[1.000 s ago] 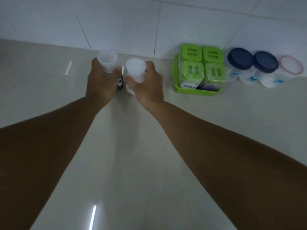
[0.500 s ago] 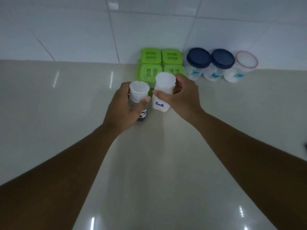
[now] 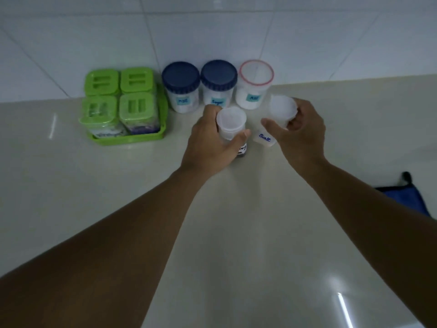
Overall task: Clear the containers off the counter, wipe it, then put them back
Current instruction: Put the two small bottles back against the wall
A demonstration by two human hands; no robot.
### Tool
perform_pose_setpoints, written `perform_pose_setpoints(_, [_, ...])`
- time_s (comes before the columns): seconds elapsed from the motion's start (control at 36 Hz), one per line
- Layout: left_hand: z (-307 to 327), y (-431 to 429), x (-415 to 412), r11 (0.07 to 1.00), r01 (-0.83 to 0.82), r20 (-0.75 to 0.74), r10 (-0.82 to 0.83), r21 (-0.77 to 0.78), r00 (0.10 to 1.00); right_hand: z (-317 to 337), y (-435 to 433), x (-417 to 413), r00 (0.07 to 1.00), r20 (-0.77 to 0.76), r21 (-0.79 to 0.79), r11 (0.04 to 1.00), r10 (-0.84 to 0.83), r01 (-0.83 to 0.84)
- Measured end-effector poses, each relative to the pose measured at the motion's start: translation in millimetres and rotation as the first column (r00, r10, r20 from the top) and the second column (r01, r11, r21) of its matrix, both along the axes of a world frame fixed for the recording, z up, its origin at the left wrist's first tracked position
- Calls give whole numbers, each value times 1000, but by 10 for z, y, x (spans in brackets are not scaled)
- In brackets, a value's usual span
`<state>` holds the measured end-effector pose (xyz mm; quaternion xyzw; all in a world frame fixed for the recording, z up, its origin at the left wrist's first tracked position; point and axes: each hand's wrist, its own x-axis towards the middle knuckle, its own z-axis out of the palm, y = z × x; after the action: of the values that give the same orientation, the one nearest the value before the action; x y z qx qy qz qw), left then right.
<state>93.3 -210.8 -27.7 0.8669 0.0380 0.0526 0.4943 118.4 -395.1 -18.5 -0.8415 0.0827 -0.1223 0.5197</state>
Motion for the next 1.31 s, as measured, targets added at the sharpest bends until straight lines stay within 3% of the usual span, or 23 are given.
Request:
perform_pose_setpoints(0.39, [186,-951,1100,983,77,32,-84,168,996,-190,-863,245,990,27,103,986,-135,132])
perform_pose_setpoints(0.58, [240,-1160,1539,903,9,75,-46,429,996,-213,-971,407,989,47,122,984,-139,132])
perform_pose_setpoints(0.86, [176,-1208,1863,856,-44,35,30,514,999,-281,-1065,571,992,75,146,985,-105,94])
perform_pose_setpoints(1.31, [238,-1193,1846,788,5,-17,7,615,1000,-141,-1120,582,999,-9,-58,997,-51,51])
